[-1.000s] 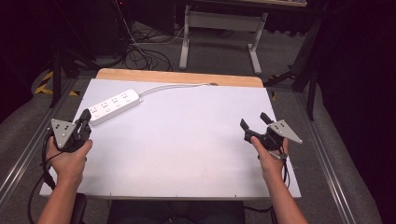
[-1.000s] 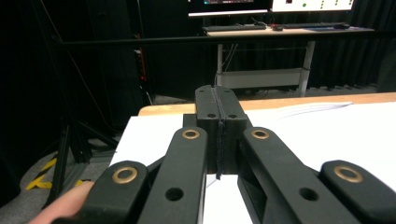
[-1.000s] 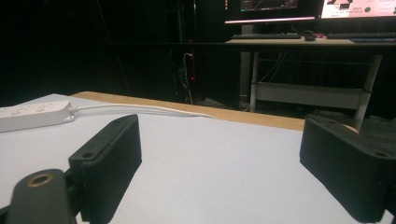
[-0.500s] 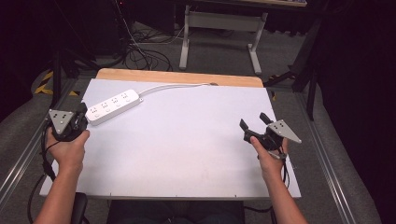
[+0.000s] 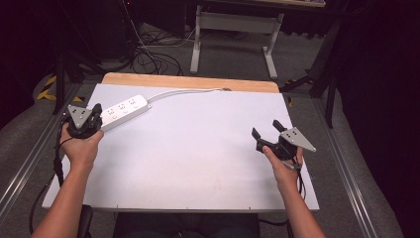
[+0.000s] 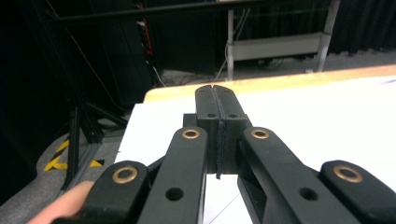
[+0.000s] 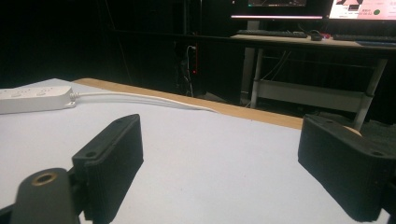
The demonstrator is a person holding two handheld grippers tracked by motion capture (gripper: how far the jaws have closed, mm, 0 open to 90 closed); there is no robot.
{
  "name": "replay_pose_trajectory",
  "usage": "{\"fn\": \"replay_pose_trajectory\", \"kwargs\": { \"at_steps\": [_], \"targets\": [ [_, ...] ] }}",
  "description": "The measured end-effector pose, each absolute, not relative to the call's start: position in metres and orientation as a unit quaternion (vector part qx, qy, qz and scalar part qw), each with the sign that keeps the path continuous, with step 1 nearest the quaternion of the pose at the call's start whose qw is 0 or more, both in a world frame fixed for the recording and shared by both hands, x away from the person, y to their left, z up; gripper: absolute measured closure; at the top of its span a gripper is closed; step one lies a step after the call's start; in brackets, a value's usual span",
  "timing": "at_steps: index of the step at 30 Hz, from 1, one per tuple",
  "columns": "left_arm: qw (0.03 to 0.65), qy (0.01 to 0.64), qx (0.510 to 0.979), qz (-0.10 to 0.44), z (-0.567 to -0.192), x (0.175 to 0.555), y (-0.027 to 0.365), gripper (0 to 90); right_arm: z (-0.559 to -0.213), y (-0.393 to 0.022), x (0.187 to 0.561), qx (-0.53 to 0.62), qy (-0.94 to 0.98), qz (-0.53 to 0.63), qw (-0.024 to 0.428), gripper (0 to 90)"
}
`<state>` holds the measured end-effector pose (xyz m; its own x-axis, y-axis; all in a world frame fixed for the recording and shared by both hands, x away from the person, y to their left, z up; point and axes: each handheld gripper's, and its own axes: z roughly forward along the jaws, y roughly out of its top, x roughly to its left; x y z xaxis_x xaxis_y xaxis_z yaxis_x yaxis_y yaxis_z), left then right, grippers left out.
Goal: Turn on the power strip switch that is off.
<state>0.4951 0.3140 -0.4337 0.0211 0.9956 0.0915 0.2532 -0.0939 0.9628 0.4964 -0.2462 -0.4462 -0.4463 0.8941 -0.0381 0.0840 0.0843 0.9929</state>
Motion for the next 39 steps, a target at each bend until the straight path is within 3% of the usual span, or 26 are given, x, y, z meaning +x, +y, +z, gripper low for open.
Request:
{"fn": "replay_pose_trajectory", "kwargs": {
  "at_steps": [14, 29, 39],
  "targets": [
    [0.361, 0.536, 0.632, 0.428, -0.439, 0.525, 0.308, 90.0, -0.447, -0.246, 0.497, 0.385, 0.643, 0.554, 0.362, 14.9],
    [0.31, 0.574, 0.679, 0.337, -0.454, 0.559, 0.314, 90.0, -0.447, -0.243, 0.497, 0.384, 0.646, 0.55, 0.364, 15.3],
    [0.288, 0.595, 0.682, 0.312, -0.461, 0.567, 0.321, 90.0, -0.447, -0.242, 0.498, 0.379, 0.65, 0.548, 0.366, 15.6]
  ]
}}
